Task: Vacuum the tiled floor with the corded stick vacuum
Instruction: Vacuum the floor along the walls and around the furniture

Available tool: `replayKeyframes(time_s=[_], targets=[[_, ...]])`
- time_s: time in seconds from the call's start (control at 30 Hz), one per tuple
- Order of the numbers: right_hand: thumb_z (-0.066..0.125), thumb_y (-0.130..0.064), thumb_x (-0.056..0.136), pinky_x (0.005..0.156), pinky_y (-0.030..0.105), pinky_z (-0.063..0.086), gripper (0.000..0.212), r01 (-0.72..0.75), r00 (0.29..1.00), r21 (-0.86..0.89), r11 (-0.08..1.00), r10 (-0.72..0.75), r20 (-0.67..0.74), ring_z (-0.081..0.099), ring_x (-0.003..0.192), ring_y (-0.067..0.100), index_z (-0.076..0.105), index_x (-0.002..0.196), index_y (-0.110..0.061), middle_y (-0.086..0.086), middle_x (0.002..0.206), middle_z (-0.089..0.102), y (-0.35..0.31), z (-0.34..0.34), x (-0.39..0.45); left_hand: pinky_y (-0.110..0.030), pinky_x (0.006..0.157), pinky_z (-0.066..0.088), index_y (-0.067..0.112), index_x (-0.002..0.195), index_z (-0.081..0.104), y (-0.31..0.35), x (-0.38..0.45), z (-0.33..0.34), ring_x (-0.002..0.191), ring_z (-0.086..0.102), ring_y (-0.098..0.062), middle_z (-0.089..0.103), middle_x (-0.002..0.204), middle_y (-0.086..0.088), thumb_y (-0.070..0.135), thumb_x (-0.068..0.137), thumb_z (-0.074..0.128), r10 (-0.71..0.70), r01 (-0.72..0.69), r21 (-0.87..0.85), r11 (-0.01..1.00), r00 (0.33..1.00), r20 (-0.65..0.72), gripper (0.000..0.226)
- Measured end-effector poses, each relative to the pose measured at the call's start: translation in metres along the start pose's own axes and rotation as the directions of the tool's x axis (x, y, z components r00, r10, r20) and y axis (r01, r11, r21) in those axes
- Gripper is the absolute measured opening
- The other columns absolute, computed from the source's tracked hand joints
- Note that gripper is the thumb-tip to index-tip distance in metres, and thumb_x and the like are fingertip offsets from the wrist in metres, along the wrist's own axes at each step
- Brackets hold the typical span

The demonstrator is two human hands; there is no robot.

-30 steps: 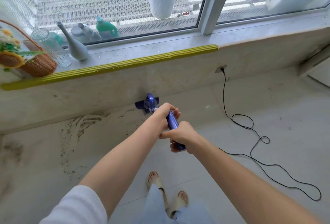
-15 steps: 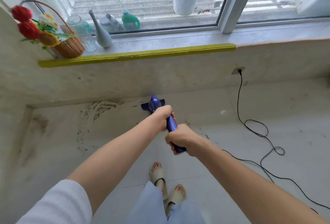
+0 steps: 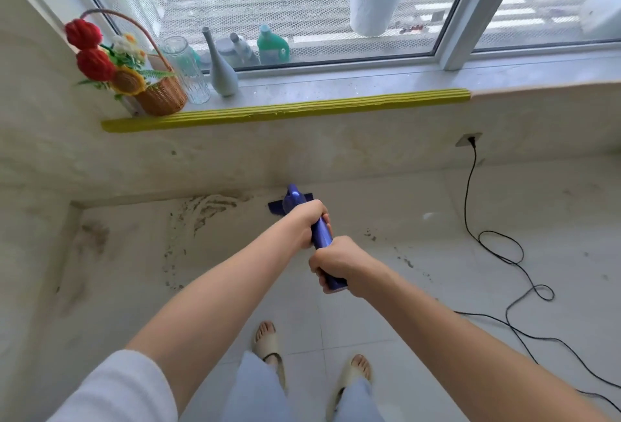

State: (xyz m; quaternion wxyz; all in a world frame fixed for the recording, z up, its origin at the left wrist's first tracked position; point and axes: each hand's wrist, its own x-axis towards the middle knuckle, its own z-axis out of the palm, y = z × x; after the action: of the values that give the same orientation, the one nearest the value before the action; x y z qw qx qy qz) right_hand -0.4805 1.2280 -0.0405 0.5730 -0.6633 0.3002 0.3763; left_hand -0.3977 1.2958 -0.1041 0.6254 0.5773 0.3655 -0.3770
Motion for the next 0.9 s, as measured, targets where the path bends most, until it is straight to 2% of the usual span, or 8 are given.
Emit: replayKeyframes(time_s=[0.23,0.43,0.77,0.9], targets=[[0.048,0.007,0.083,0.041,0.02,0.041,0.013,-0.01,0.999,0.065,0.998,0.013,-0.051,0.044,0.045,0.016,0.045,0.086,-0.005,0.009,0.064,0.046,-0.033,0.065,0.025,-0.018,0.041,0.035,0.012,0.065,0.039,0.038,0.023,-0.057,0.043,0.039,-0.011,0.041,0.039,0.003,0.003,0.083,0.04,-0.036,0.031,0.119,0.992,0.998,0.044,0.021],[0.044,0.011,0.082,0.041,0.02,0.038,0.017,-0.002,0.997,0.173,0.985,0.016,-0.079,0.041,0.046,0.017,0.042,0.079,-0.006,0.007,0.06,0.043,-0.065,0.104,0.031,-0.021,0.048,0.035,0.012,0.063,0.037,0.069,0.02,-0.095,0.047,0.037,-0.011,0.039,0.036,0.003,0.005,0.088,0.042,-0.063,0.042,0.194,0.98,0.993,0.103,0.027],[0.045,0.011,0.084,0.037,0.014,0.035,0.02,-0.038,0.998,0.12,0.992,0.044,-0.052,0.037,0.048,0.017,0.04,0.077,-0.008,0.007,0.063,0.039,-0.063,0.103,0.012,-0.025,0.047,0.035,0.011,0.058,0.036,0.055,0.011,-0.101,0.047,0.039,-0.015,0.041,0.035,0.0,0.003,0.084,0.04,-0.041,0.02,0.184,0.983,0.993,0.109,0.027],[0.047,0.01,0.084,0.036,0.014,0.037,0.019,-0.043,0.999,0.062,0.997,0.045,-0.026,0.039,0.047,0.017,0.041,0.079,-0.007,0.007,0.064,0.042,-0.07,0.096,0.003,-0.023,0.048,0.036,0.01,0.058,0.036,0.059,0.004,-0.102,0.034,0.04,-0.014,0.041,0.035,-0.001,0.003,0.086,0.039,-0.043,0.022,0.157,0.987,0.99,0.135,0.029]])
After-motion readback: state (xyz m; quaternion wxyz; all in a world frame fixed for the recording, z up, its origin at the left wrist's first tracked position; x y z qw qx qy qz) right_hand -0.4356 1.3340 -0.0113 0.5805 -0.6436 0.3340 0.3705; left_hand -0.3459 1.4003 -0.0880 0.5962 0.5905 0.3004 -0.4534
